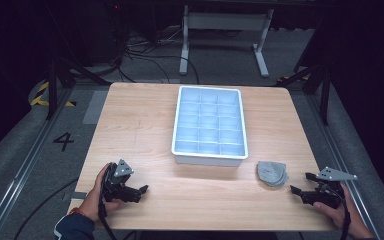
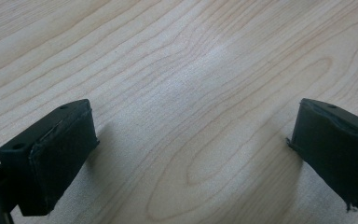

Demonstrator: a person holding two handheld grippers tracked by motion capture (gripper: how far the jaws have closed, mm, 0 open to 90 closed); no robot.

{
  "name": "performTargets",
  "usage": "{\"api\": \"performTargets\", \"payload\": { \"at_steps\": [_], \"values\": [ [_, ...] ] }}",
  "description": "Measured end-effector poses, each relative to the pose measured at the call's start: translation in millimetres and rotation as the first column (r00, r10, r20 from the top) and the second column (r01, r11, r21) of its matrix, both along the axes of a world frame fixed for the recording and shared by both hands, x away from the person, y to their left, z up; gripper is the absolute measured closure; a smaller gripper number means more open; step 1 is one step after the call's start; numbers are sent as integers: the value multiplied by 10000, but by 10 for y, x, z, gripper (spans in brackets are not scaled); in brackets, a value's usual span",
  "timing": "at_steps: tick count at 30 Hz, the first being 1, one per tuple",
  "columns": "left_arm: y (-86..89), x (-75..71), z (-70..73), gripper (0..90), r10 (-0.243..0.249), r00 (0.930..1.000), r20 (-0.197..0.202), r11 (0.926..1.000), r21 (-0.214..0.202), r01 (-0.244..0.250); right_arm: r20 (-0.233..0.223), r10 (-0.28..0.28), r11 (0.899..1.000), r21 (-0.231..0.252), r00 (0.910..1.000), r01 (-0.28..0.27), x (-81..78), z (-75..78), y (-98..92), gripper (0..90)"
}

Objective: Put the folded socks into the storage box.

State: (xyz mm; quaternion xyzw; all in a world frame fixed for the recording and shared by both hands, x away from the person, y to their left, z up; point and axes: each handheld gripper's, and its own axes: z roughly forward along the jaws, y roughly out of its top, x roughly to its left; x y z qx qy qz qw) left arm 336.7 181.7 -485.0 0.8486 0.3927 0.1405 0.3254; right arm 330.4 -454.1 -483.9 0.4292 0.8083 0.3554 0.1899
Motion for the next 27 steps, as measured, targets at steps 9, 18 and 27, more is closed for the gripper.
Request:
{"api": "performTargets", "payload": {
  "at_steps": [9, 18, 27],
  "values": [
    [50, 26, 3, 0, -400, 9992, -10, 9992, 40, 400, -2, 15, 10000, -24, 10000, -15, 7, 0, -2, 159],
    [52, 30, 2, 0, -445, 9990, -33, 9990, 9, 445, -326, 409, 9981, -444, 9986, -424, -5, 77, -16, 227],
    [83, -4, 1, 5, -184, 9998, -4, 9998, 14, 184, 575, 804, 9967, 11, 9951, -806, 107, 374, 68, 252]
  ]
}}
